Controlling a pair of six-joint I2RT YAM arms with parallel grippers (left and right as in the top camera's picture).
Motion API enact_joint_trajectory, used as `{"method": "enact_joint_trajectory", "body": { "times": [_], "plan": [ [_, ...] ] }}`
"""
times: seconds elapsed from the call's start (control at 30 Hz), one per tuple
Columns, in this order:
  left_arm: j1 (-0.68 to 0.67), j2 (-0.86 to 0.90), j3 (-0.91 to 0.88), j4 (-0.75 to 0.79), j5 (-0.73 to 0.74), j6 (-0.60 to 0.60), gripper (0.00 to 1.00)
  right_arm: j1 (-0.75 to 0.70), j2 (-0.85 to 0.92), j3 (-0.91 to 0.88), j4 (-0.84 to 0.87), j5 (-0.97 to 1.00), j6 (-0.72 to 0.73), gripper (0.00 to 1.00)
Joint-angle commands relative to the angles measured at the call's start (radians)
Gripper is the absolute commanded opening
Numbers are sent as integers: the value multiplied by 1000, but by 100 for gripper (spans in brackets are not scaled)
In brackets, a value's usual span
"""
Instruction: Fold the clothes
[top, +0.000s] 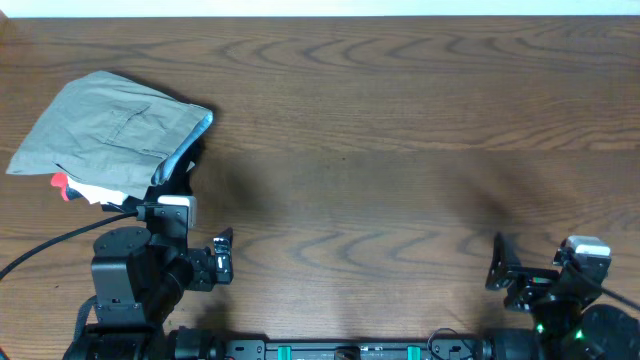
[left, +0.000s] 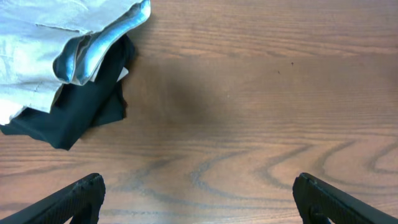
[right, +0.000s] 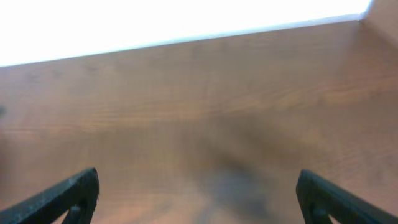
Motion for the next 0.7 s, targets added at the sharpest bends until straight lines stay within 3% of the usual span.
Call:
{"method": "enact_joint_trajectory", "body": {
  "times": [0.0, 0.43, 0.67],
  "plan": [
    [-3, -2, 0, -3, 11, 13, 98, 5, -91, -136, 114, -9, -28, 99],
    [-3, -2, 0, -3, 11, 13, 98, 31, -138, -669, 949, -23, -78, 99],
    [-3, -2, 0, -3, 11, 13, 98, 30, -130, -686, 838, -35, -62, 99]
  ]
}}
